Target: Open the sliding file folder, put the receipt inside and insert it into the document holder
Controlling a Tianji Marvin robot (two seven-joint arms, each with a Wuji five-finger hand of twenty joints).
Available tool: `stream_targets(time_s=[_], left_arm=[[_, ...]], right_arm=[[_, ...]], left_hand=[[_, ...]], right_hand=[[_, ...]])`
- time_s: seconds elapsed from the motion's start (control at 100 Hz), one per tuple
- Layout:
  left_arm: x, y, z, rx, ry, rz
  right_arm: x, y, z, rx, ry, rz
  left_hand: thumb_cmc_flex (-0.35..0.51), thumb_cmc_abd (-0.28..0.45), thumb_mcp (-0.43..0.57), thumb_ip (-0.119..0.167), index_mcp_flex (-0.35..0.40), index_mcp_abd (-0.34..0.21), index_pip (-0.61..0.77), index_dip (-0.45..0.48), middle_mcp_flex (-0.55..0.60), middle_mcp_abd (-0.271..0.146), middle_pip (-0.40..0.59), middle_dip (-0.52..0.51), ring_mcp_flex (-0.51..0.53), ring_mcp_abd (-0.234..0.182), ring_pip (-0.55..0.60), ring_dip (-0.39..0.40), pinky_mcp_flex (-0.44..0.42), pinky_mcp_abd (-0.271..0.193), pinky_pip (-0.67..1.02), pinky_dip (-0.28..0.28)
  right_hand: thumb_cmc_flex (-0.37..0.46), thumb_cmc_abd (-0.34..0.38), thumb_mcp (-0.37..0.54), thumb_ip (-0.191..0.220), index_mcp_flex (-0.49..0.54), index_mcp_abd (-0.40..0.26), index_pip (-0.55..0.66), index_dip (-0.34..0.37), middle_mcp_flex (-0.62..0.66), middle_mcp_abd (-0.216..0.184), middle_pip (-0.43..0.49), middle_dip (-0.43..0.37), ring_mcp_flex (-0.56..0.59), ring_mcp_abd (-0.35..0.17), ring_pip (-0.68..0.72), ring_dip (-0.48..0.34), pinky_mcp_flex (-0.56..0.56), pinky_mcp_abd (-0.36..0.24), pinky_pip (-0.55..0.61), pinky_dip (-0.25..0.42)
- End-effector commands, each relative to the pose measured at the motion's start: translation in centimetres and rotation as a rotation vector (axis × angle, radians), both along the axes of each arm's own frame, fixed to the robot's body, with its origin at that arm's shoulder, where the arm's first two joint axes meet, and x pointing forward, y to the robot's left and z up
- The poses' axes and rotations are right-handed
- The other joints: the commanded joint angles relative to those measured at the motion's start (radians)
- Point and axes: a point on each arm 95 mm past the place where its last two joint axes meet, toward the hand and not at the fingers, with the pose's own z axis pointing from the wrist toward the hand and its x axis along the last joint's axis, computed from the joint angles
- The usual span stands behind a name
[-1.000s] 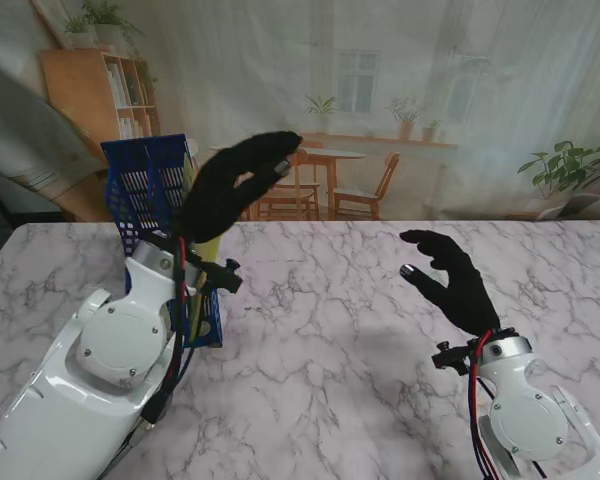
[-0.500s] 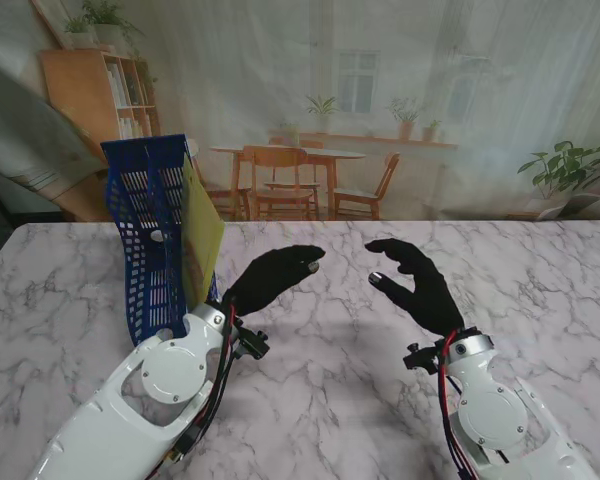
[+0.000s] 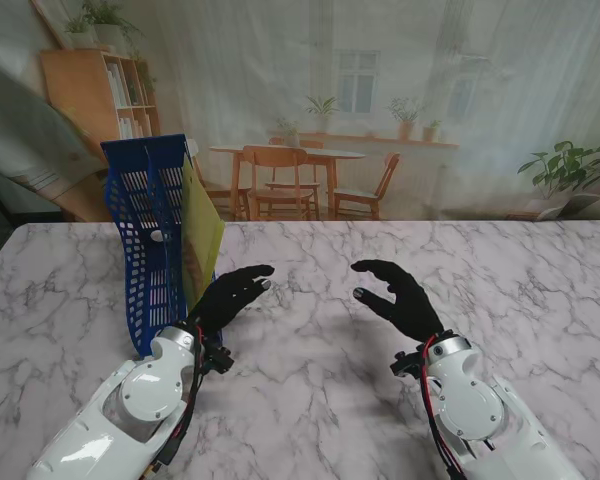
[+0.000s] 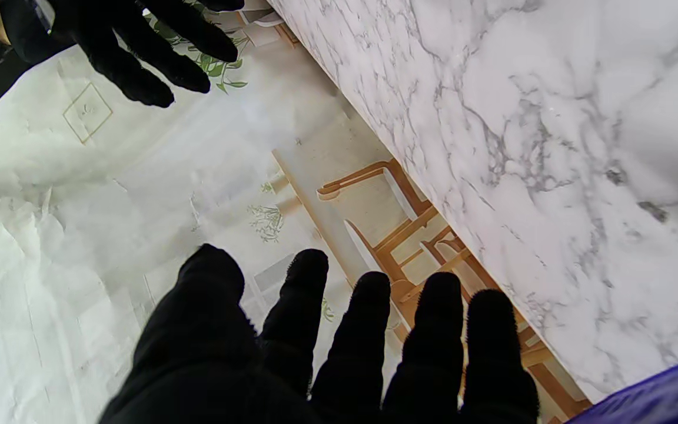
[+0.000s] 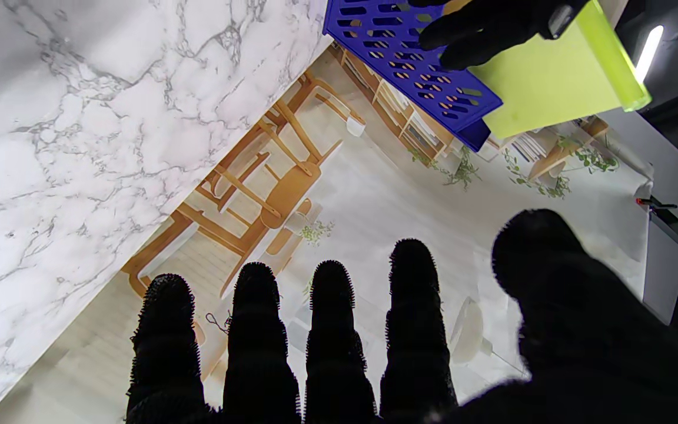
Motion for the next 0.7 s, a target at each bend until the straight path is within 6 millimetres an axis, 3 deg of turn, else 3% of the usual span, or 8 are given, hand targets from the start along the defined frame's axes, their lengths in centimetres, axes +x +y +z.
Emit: stream_targets(time_s=[0.0,0.69], left_arm=[[-0.3,0.1,0.0,0.012,0.006,-0.018],[0.4,0.9,-0.6,0.002,0.035,0.023]], right_arm=[[0.0,0.0,-0.3,-0.009,0.008,0.004],[1.5,-0.2,0.4,0.017,-0.012,0.003]], left_hand=[[0.017,0.047,-0.030,0.014,0.040,0.005,0.018,0.017,0.032,0.002,0.016,0.019,0.006,0.001,0.010,0.015,0.006,0.011,0.014,0.025],[0.016,0.058,-0.032,0.015,0.044,0.036,0.017,0.040,0.038,0.013,0.011,0.030,-0.001,0.016,0.018,0.021,-0.003,0.010,0.021,0.034]], right_hand=[[-0.044,0.012,0.018,0.014,0.012,0.009,-0.001,-0.013,0.010,-0.027,-0.011,0.003,0.021,-0.034,-0.024,-0.008,0.004,-0.029,0.003,0.000],[-0.036,0.020,0.011,0.016,0.017,0.025,0.000,-0.018,0.007,-0.011,-0.008,0.007,0.022,-0.035,-0.013,-0.009,0.004,-0.027,0.011,-0.009]])
